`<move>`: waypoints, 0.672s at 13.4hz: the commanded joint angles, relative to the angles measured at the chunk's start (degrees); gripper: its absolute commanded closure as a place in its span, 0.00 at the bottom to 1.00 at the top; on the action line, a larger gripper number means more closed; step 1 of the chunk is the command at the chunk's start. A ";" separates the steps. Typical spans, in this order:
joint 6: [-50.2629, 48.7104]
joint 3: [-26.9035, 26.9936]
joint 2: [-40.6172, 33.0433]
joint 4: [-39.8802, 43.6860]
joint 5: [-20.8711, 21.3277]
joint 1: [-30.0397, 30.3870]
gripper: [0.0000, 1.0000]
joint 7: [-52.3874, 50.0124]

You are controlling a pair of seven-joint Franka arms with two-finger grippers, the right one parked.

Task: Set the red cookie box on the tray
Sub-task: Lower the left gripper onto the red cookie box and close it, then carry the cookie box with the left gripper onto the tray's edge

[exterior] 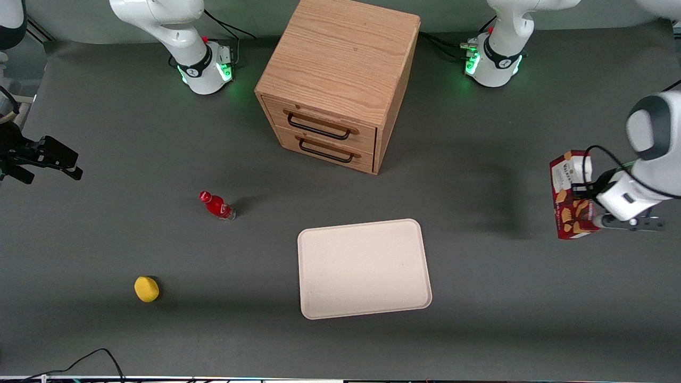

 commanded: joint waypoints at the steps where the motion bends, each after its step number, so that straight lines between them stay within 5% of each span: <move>1: -10.64 -7.03 2.61 14.42 -0.04 -0.55 1.00 -11.43; 6: -4.29 -21.53 9.71 19.38 -3.29 -0.81 1.00 -30.59; 9: 13.29 -27.53 19.27 17.80 3.27 -1.78 1.00 -39.48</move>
